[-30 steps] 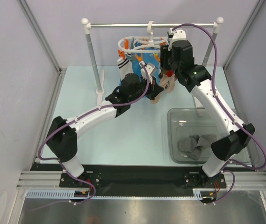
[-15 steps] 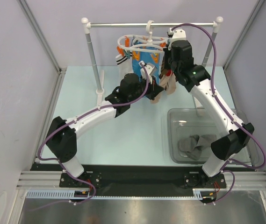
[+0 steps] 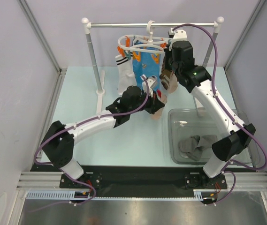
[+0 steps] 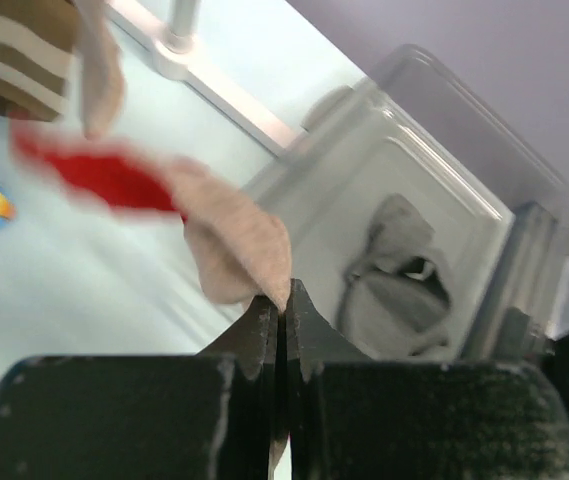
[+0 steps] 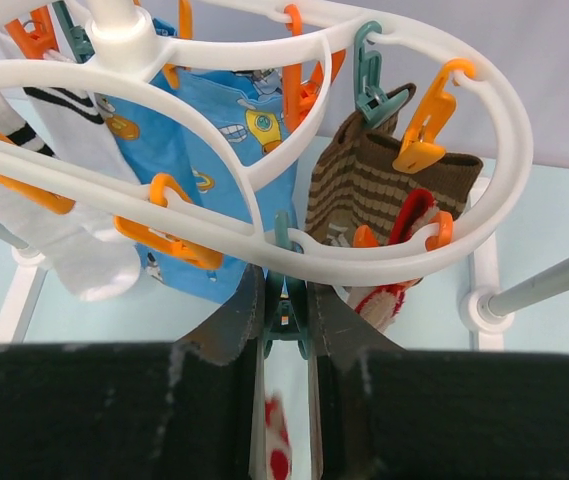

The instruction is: Remove the socks clipped to the hanger

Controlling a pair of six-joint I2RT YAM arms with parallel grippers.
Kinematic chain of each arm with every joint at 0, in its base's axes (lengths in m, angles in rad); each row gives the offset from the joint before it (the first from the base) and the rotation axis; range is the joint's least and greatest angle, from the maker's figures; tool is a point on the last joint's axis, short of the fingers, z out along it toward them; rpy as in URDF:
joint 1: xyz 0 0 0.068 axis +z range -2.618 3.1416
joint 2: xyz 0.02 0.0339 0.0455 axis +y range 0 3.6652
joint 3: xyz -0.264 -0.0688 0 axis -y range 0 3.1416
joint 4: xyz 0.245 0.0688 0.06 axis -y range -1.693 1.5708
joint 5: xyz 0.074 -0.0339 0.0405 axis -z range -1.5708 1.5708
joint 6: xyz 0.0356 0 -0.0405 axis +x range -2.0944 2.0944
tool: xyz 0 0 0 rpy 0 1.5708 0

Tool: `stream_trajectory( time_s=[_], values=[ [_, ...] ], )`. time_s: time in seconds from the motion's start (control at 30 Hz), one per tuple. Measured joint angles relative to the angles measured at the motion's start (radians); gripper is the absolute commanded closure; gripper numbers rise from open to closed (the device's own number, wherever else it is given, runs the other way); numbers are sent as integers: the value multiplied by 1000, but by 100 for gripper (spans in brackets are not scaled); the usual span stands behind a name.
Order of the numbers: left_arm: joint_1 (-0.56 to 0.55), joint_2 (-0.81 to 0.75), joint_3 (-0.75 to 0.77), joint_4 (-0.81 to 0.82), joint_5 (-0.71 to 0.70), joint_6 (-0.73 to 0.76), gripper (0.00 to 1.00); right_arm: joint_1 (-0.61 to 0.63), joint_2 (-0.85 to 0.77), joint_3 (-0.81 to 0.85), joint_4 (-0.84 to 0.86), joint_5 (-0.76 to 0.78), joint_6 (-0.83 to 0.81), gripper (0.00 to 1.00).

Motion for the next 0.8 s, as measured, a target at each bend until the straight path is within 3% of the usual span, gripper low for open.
stream_trajectory(
  time_s=[0.13,0.17,0.23,0.57,0.63,0.8],
  values=[
    [-50,-8,-18,24,27,-64,100,-3,-3,-6,0,-21,24,82],
    [-64,-10,-18,38,36,-86,100,-9,-4,-7,0,-33,37,73],
    [-93,-16,-19,74,53,-129,100,-16,-8,-11,0,-58,53,66],
    [-240,-21,-18,194,41,-262,100,-63,-126,-118,-14,-135,137,11],
    [-266,-6,-12,204,32,-273,100,-77,-188,-170,-21,-148,158,4],
    [-308,68,20,210,3,-288,98,-118,-377,-306,-39,-160,195,0]
  ],
)
